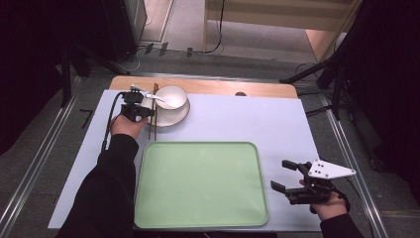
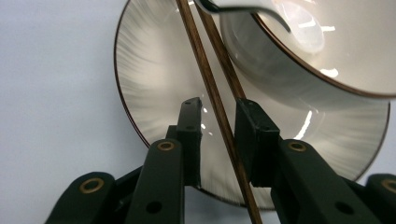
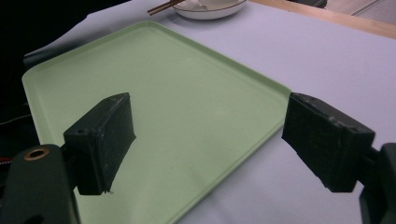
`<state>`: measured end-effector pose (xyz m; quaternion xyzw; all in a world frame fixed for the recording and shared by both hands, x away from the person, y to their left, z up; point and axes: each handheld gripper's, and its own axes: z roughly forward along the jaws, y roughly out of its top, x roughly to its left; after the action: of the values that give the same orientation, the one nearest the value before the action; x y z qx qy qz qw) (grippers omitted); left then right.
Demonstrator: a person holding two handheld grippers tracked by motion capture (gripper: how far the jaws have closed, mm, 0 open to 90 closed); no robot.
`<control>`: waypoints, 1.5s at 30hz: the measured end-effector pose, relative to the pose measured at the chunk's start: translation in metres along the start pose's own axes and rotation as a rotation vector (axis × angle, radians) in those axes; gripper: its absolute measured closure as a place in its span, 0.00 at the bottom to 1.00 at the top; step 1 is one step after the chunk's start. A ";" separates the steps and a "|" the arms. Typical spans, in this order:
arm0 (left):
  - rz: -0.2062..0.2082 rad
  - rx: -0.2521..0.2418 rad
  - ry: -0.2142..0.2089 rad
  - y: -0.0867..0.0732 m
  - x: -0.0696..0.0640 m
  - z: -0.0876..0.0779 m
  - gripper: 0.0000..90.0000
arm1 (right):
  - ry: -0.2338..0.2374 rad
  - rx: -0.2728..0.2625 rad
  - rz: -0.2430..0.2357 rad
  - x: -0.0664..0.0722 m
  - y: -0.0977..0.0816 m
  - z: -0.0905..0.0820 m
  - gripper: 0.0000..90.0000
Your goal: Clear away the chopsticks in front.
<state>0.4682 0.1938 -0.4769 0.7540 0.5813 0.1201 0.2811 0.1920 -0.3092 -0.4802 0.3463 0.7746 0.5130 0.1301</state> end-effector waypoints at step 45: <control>-0.030 -0.063 -0.164 -0.036 -0.016 -0.118 0.96 | 0.030 0.002 -0.017 -0.003 0.008 0.012 0.19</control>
<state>0.3744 0.2180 -0.3987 0.7432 0.5636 0.0719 0.3533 0.2042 -0.3009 -0.4793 0.3321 0.7799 0.5162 0.1227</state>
